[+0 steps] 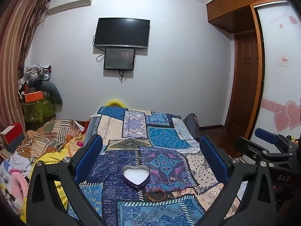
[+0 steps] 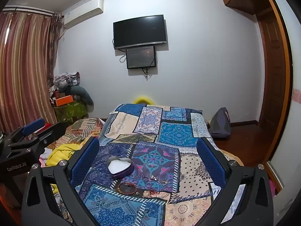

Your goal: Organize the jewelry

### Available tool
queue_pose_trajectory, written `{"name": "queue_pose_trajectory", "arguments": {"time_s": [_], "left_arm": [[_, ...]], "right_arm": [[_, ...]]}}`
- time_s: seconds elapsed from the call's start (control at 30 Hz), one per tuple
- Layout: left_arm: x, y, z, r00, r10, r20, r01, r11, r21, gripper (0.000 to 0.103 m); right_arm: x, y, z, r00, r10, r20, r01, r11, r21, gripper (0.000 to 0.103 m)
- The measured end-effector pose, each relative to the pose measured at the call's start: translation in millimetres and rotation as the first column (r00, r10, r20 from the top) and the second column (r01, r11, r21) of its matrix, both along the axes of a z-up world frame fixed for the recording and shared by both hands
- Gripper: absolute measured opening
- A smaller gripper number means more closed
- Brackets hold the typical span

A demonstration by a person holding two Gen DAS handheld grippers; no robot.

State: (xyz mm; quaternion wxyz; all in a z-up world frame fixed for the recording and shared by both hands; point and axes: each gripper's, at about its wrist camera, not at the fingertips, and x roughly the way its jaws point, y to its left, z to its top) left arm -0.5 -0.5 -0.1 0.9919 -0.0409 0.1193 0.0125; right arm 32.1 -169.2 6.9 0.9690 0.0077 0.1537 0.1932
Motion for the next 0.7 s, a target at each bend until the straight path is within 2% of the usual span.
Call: {"name": "queue_pose_trajectory", "arguments": {"time_s": [0.1,0.17,0.7], "left_arm": [[1,-7,-2,1.000,0.010,0.001,-0.010,1.000,0.022,0.103],[-3,-5,-2,1.000,-0.003,0.017,0.003,1.000,0.011,0.103],[5,8,-7,1.000,0.017,-0.020,-0.018,0.999,-0.032,0.103]], "right_arm": [[0,0,0,1.000,0.000,-0.001,0.000,1.000,-0.001,0.103],[0,1,0,1.000,0.000,0.000,0.000,1.000,-0.003,0.103],[-1,0,-2,1.000,-0.002,-0.006,0.002,1.000,0.001,0.103]]}}
